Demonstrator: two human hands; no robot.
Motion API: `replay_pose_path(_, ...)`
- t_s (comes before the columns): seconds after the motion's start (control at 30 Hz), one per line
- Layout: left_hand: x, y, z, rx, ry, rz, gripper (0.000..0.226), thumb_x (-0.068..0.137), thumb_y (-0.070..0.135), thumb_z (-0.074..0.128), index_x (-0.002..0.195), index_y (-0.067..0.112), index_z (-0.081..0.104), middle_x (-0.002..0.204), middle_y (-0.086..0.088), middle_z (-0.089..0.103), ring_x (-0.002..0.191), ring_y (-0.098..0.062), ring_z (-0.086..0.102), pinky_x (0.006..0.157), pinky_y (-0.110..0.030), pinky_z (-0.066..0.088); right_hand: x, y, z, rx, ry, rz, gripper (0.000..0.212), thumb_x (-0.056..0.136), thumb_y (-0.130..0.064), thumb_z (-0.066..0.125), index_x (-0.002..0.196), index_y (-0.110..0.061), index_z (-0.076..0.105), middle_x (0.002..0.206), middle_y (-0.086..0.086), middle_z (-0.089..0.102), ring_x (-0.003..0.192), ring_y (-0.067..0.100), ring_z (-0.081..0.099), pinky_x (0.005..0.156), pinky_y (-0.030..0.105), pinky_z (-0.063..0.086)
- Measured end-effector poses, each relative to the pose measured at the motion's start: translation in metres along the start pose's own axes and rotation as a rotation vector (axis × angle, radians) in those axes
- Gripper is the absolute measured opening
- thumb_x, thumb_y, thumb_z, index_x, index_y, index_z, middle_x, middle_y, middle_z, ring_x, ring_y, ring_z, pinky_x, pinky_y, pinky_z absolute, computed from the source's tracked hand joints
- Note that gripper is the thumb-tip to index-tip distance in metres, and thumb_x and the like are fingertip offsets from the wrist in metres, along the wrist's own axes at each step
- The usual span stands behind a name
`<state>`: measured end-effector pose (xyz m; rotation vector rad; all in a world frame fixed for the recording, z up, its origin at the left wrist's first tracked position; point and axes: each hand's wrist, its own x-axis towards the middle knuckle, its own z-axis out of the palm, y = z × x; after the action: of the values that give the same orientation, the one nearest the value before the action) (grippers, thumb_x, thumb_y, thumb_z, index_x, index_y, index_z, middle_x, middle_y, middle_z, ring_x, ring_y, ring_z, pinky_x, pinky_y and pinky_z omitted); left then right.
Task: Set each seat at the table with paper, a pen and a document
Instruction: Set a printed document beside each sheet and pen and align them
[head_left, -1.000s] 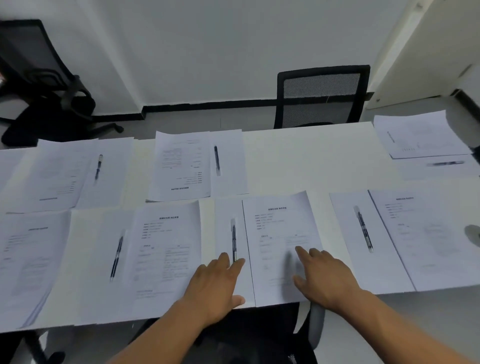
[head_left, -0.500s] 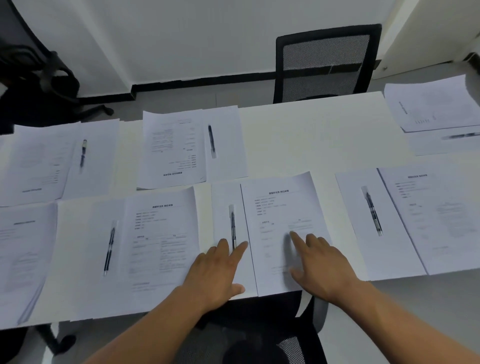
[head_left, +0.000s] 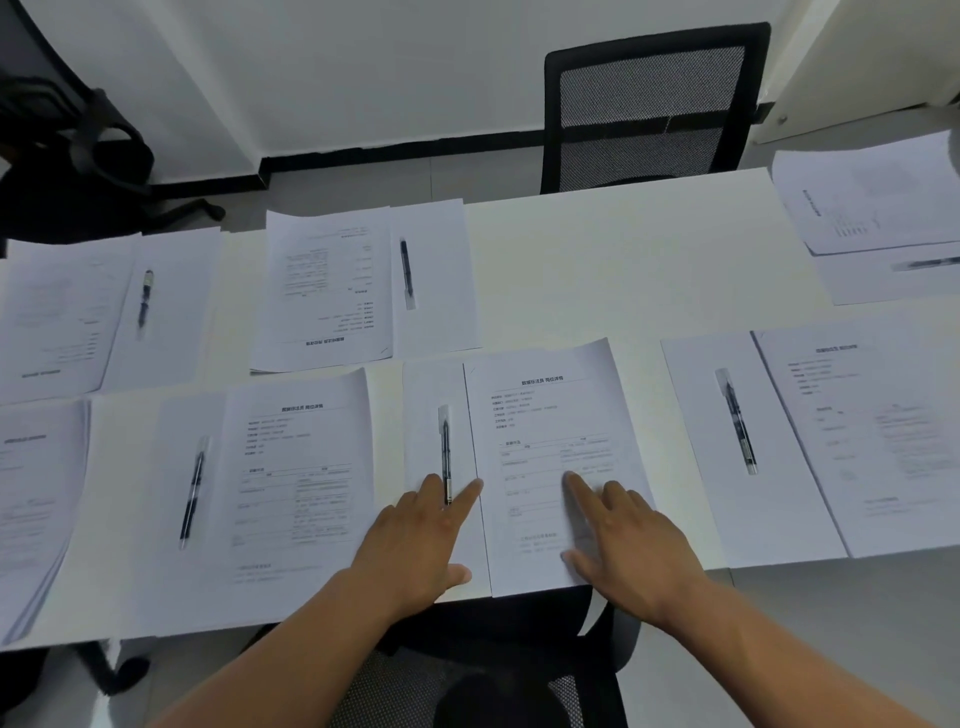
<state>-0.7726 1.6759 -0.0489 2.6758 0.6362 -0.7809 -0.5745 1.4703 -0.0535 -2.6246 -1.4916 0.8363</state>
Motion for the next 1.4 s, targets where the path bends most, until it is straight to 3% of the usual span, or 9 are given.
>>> replay_pose_path(1.4,0.011,0.017,0.009,-0.079,0.018,-0.01,0.109,0.097,0.054,0.074,0.174,0.037,-0.001,0.141,-0.003,0.037,0.118,-0.022,0.052,0.105,-0.04,0.051,-0.006,0.035,-0.004,-0.022,0.008,0.035,0.086,0.098,-0.064,0.053,0.165,-0.036,0.007,0.138,-0.003,0.049,0.121,0.019,0.053,0.087,0.033,0.058)
